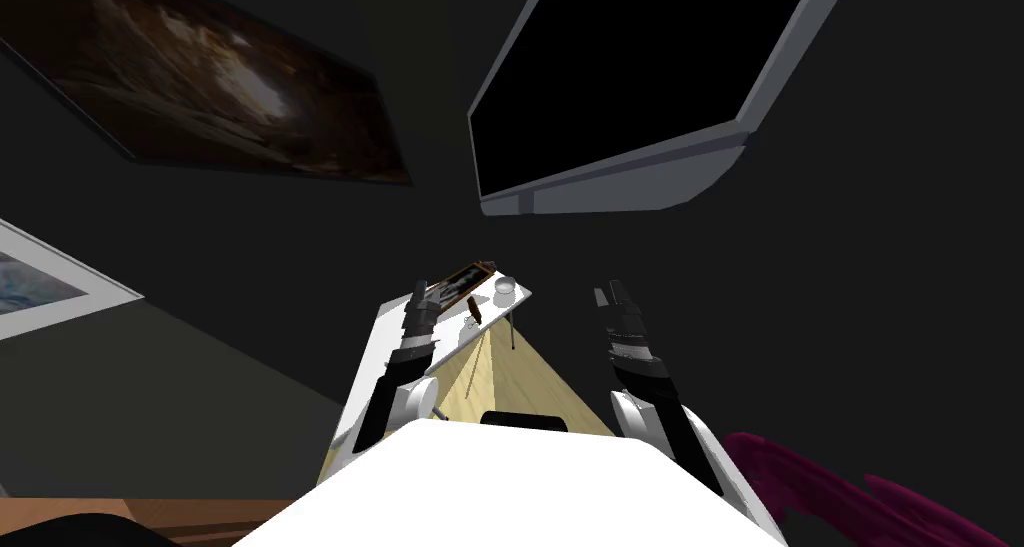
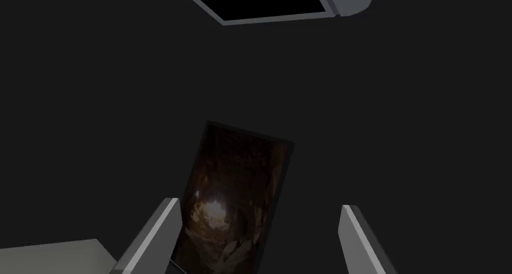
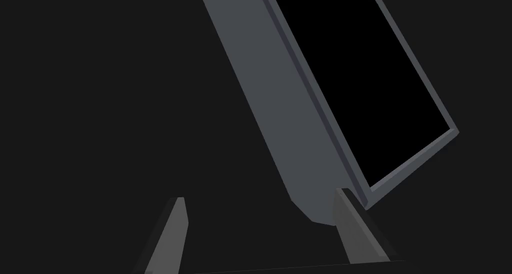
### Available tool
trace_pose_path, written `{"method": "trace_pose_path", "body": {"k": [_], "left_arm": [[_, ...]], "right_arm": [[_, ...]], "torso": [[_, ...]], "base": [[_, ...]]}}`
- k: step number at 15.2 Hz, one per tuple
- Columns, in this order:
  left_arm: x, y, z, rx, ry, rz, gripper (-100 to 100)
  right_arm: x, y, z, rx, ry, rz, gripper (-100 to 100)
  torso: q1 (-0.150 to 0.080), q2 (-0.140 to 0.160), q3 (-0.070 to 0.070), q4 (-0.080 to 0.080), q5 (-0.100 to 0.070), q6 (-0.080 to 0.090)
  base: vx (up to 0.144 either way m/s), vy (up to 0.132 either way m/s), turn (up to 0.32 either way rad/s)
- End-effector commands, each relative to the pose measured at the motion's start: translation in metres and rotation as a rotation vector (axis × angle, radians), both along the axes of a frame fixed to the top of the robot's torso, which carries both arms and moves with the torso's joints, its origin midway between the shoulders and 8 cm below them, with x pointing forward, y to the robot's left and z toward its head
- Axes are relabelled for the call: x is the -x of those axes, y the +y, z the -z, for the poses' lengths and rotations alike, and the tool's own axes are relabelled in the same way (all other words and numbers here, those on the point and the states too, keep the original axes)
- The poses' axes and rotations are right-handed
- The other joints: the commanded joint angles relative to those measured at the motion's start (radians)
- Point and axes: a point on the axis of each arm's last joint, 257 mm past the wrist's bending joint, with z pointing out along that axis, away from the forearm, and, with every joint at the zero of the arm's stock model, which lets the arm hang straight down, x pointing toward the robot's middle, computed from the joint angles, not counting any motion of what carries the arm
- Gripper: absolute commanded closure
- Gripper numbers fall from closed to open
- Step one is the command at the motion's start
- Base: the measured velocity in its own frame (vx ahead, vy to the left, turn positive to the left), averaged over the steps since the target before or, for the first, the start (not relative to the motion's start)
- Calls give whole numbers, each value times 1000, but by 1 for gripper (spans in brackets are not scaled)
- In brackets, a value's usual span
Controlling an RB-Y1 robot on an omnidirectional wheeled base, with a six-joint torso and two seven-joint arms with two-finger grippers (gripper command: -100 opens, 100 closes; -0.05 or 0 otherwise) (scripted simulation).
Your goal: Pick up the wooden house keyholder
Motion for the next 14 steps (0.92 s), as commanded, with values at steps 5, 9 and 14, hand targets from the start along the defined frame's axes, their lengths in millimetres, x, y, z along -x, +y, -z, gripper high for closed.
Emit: {"method": "trace_pose_path", "body": {"k": [5,9,14], "left_arm": [[-14,-1,21,-51,114,53,-100],[-22,1,37,-59,191,73,-100],[-30,5,62,-66,310,102,-100]], "right_arm": [[0,0,0,0,0,0,0],[0,0,0,0,0,0,0],[0,0,0,0,0,0,0]], "torso": [[1,-1,-1,0,0,0],[2,-2,-1,0,0,0],[2,-2,-1,0,0,0]], "base": [[12,12,-83],[21,19,-97],[20,21,-107]]}}
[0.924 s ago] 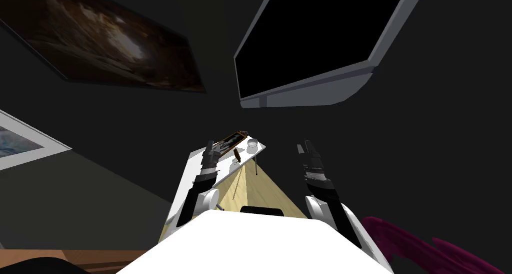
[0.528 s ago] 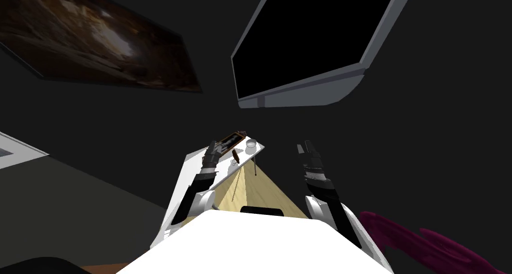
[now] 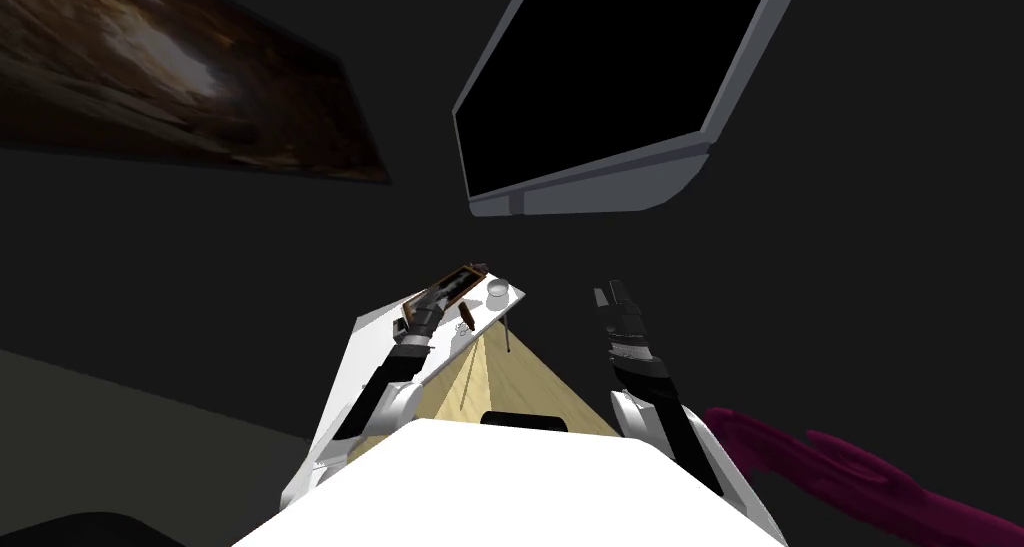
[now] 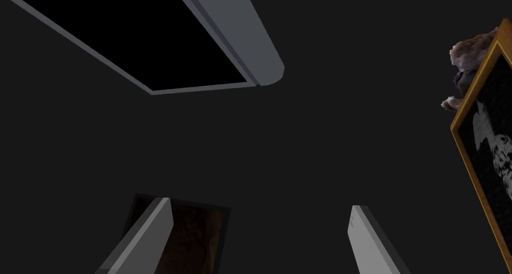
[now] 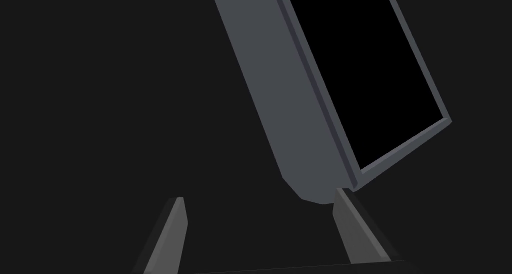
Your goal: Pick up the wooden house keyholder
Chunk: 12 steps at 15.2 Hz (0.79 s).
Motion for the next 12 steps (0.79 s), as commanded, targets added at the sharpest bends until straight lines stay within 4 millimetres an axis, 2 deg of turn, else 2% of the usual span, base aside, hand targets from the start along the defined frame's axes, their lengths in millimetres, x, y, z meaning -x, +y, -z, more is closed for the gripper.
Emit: {"method": "trace_pose_path", "body": {"k": [1,2,12], "left_arm": [[-3,1,12,1,53,5,-100],[-3,1,12,1,53,5,-100],[-10,11,61,2,271,25,-100]], "right_arm": [[0,0,0,0,0,0,0],[0,0,0,0,0,0,0],[0,0,0,0,0,0,0]], "torso": [[0,0,0,0,0,0],[0,0,0,0,0,0],[-1,0,0,0,0,0]], "base": [[20,21,-97],[13,17,-29],[17,18,-99]]}}
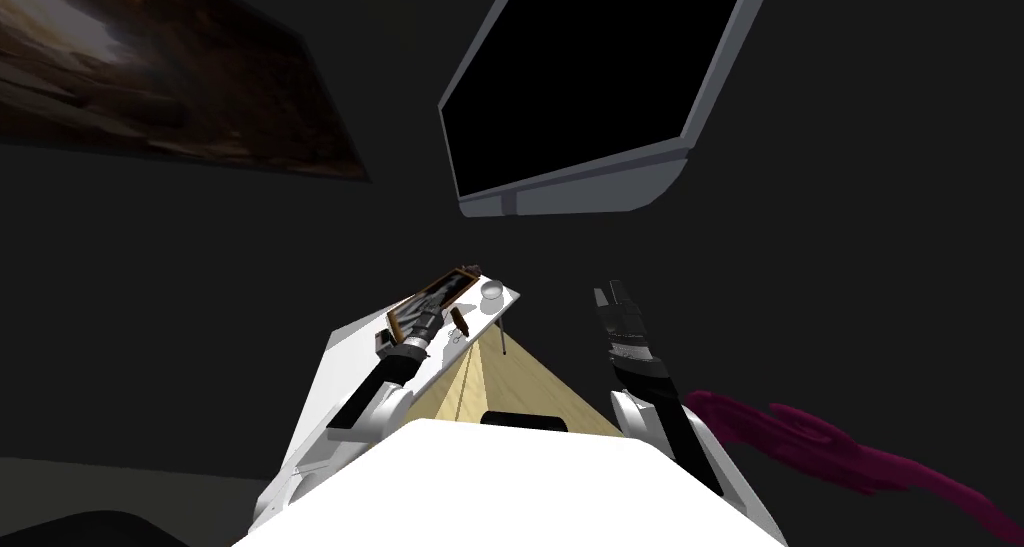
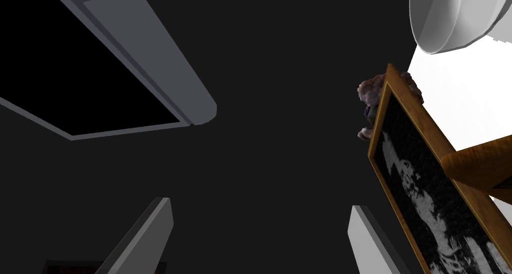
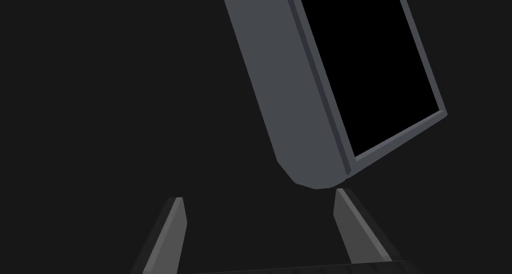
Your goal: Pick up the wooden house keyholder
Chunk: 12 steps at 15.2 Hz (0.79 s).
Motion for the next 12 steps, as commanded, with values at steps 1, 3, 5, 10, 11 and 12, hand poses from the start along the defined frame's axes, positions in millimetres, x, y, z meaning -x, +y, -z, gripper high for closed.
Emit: {"method": "trace_pose_path", "body": {"k": [1,3,5,10,11,12], "left_arm": [[-2,1,6,1,30,-1,-100],[-1,4,18,2,85,2,-100],[-1,6,27,3,127,7,-100],[2,11,47,4,212,3,-100],[4,13,54,5,248,7,-100],[4,14,58,5,265,4,-100]], "right_arm": [[0,0,0,0,0,0,0],[0,0,0,0,0,0,0],[0,0,0,0,0,0,0],[0,0,0,0,0,0,0],[0,0,0,0,0,0,0],[0,0,0,0,0,0,0]], "torso": [[0,0,0,0,0,0],[0,0,0,0,0,0],[0,0,0,0,0,0],[0,0,0,0,0,0],[0,0,0,0,0,0],[0,0,0,0,0,0]], "base": [[14,16,-33],[18,20,-104],[16,18,-92],[17,20,-92],[20,20,-136],[22,24,-137]]}}
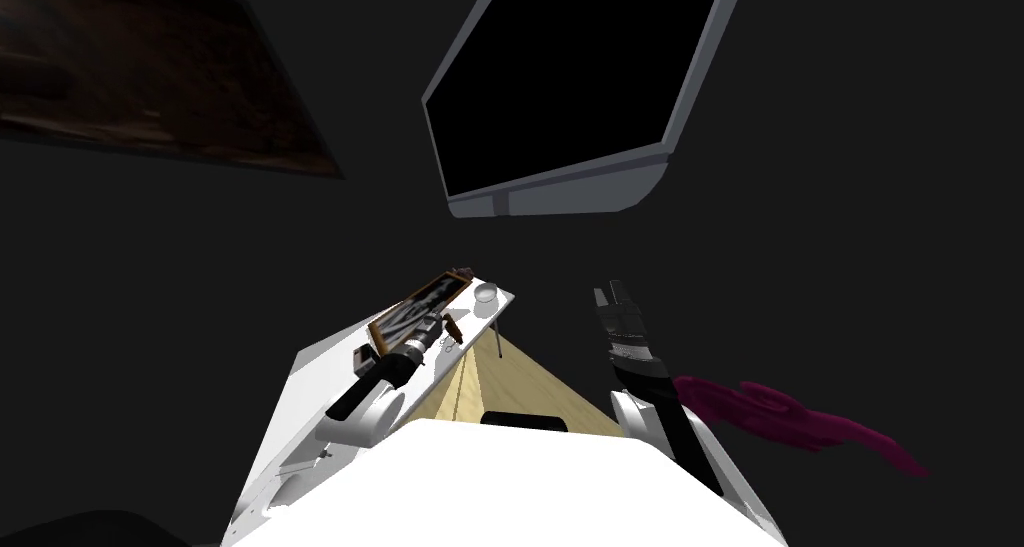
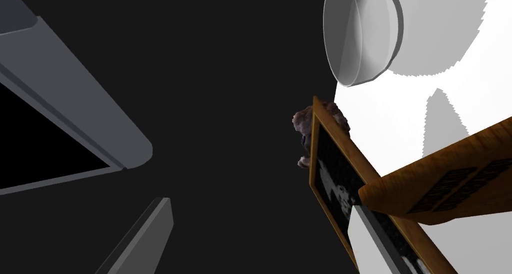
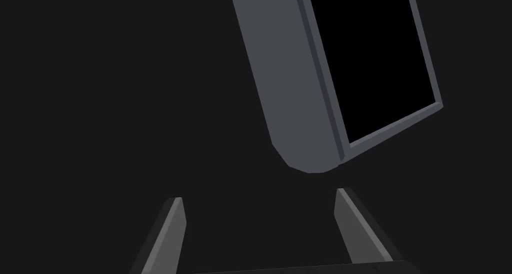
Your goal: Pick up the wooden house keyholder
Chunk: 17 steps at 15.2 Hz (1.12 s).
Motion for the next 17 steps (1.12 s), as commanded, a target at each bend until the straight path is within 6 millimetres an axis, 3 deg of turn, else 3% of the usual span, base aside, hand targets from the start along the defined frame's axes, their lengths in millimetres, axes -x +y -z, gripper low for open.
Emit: {"method": "trace_pose_path", "body": {"k": [1,17], "left_arm": [[2,3,9,1,39,-4,-100],[34,21,74,0,379,-17,-100]], "right_arm": [[0,0,0,0,0,0,0],[0,0,0,0,0,0,0]], "torso": [[0,0,0,0,0,0],[0,0,0,0,0,0]], "base": [[14,20,-46],[17,23,-103]]}}
